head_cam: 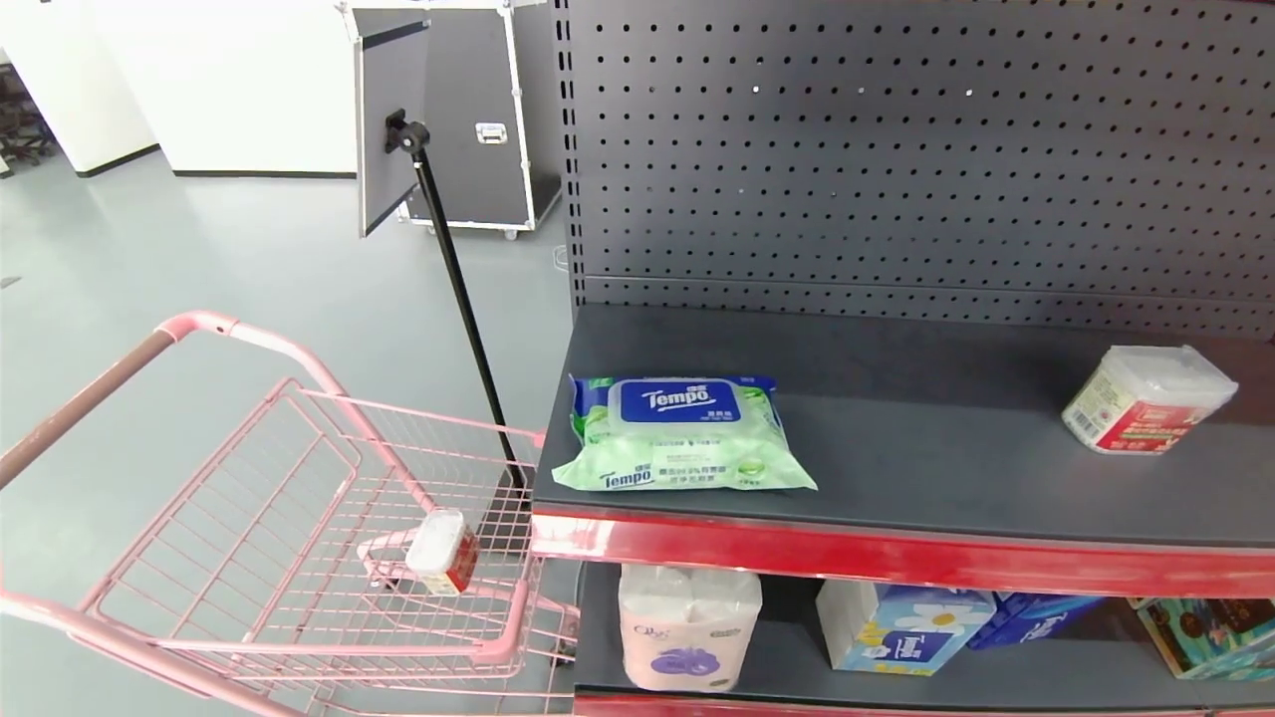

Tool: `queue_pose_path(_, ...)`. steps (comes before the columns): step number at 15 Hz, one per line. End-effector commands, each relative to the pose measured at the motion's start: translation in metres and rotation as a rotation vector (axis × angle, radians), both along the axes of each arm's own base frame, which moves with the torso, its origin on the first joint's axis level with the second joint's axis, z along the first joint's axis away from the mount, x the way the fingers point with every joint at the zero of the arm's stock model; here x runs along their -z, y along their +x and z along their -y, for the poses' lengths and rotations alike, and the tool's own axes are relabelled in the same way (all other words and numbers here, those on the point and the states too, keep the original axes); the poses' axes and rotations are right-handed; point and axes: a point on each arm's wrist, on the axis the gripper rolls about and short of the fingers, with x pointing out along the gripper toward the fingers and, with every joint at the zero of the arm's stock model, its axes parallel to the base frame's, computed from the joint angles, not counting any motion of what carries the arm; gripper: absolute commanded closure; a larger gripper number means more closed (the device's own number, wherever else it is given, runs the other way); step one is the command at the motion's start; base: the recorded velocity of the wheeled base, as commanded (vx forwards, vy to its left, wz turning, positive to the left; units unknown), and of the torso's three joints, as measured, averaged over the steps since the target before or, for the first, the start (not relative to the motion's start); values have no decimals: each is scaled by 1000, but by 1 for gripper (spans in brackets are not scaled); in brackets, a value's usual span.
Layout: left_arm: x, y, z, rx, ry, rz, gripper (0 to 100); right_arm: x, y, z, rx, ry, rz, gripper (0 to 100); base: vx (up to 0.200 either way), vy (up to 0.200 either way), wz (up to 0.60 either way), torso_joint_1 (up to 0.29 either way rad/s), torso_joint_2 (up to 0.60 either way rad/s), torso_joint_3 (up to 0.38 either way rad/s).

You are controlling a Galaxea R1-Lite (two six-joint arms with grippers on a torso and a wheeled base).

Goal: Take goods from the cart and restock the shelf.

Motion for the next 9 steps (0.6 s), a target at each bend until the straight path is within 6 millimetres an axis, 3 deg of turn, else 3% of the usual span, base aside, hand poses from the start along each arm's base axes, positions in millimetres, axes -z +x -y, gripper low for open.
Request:
queue_pose_path(1, 0, 0, 0, 0, -1, -2, 0, 0, 0, 0, 1, 0, -1, 0, 0, 0, 0, -134, 369, 217)
queue_pose_path(9, 0, 0, 0, 0, -1, -2, 0, 0, 0, 0, 1, 0, -1, 0, 0, 0, 0, -151, 406, 254)
